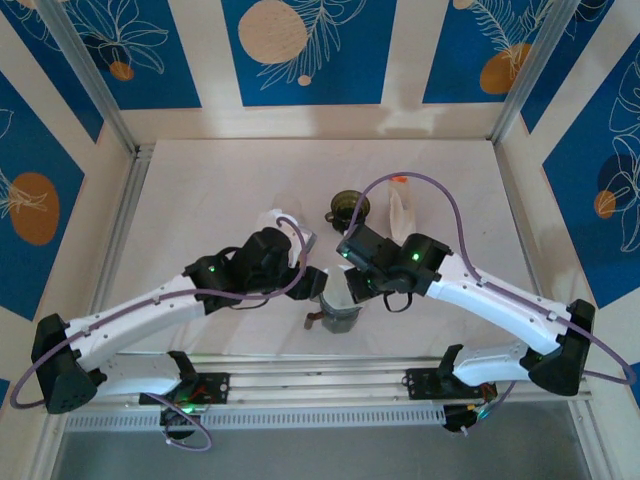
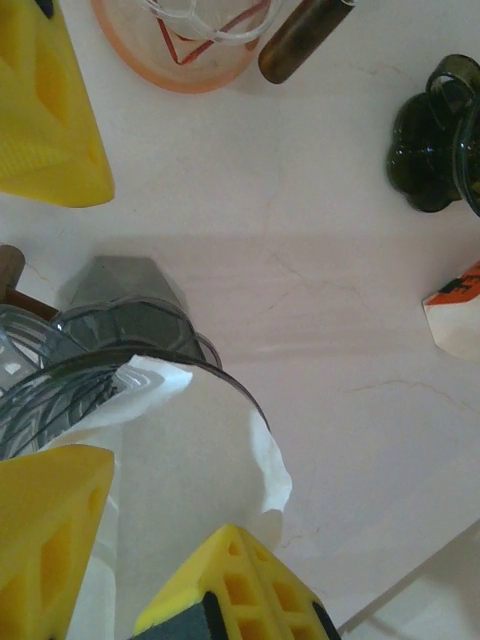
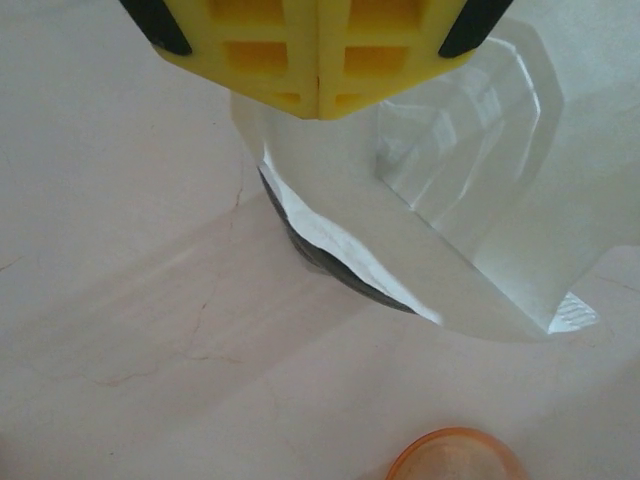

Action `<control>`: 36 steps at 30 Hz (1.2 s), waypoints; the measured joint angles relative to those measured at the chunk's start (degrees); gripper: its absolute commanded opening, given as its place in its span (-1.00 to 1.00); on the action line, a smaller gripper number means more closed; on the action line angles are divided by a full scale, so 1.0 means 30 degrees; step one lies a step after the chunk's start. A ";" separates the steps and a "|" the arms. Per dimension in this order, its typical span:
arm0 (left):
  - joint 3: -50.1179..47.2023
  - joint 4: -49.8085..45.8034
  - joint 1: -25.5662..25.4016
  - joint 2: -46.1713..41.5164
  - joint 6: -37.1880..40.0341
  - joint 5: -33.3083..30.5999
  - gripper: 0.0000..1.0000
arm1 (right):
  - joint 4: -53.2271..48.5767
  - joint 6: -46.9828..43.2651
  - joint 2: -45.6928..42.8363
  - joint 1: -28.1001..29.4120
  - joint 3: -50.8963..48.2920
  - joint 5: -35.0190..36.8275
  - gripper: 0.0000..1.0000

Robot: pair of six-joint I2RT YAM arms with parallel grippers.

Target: Place the coffee filter in the dripper

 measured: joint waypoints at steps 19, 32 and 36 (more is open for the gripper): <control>-0.0605 0.0313 0.0000 -0.0182 -0.0058 0.0459 0.44 | 0.0539 -0.0007 0.0867 0.0488 -0.0007 0.0000 -0.87; -0.0947 0.0153 0.0000 -0.0182 -0.0080 0.0444 0.44 | 0.0714 -0.0321 -0.1472 -0.0976 0.0707 0.0029 0.27; -0.0984 0.0153 0.0000 -0.0197 -0.0080 0.0444 0.45 | 0.0816 -0.0401 -0.0364 -0.1537 0.0350 -0.0663 0.37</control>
